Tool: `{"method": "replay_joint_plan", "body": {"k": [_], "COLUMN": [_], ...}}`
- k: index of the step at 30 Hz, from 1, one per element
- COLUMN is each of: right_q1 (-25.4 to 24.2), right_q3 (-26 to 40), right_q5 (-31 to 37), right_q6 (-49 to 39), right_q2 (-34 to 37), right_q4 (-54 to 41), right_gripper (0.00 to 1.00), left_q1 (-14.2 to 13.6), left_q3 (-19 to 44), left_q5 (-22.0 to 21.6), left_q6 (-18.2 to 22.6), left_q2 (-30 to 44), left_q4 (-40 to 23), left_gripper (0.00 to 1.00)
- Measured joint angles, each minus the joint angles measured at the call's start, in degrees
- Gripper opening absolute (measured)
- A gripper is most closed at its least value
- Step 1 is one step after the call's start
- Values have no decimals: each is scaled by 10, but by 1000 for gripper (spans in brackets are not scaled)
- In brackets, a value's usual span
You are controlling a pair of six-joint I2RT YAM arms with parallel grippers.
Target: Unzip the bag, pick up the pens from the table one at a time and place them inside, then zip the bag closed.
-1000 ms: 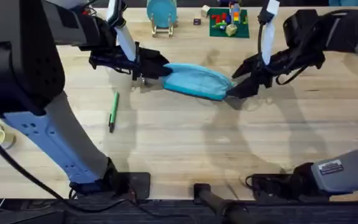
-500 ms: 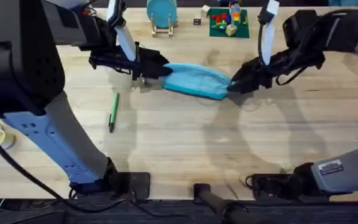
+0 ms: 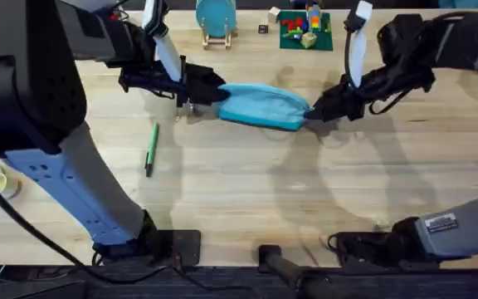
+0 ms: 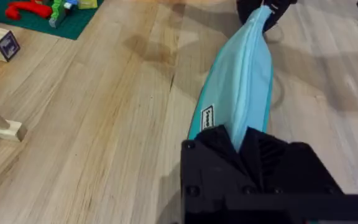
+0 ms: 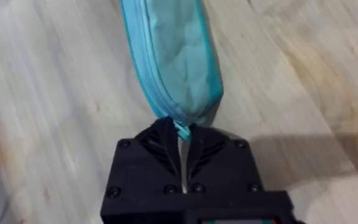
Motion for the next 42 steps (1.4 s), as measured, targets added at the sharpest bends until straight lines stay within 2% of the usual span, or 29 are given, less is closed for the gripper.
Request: {"method": "replay_joint_plan", "body": {"k": [12,18,27,42], "right_q1": [5,-2,-2,-3], "right_q3": [72,79,79,90], "right_q5": [69,90,94,61], "right_q6": [51,61,71,74], "right_q2": [0,0,0,0], "right_q4": [-71,-108,-109,-111], "right_gripper": [32,31,30,31], "left_q1": [-4,-3,-3,-3], "left_q3": [0,0,0,0], "left_q5": [-1,-3,-3,-3], "left_q6": [0,0,0,0], "left_q2": [0,0,0,0], "left_q4": [0,0,0,0], "left_gripper": [42,42,42,42]}}
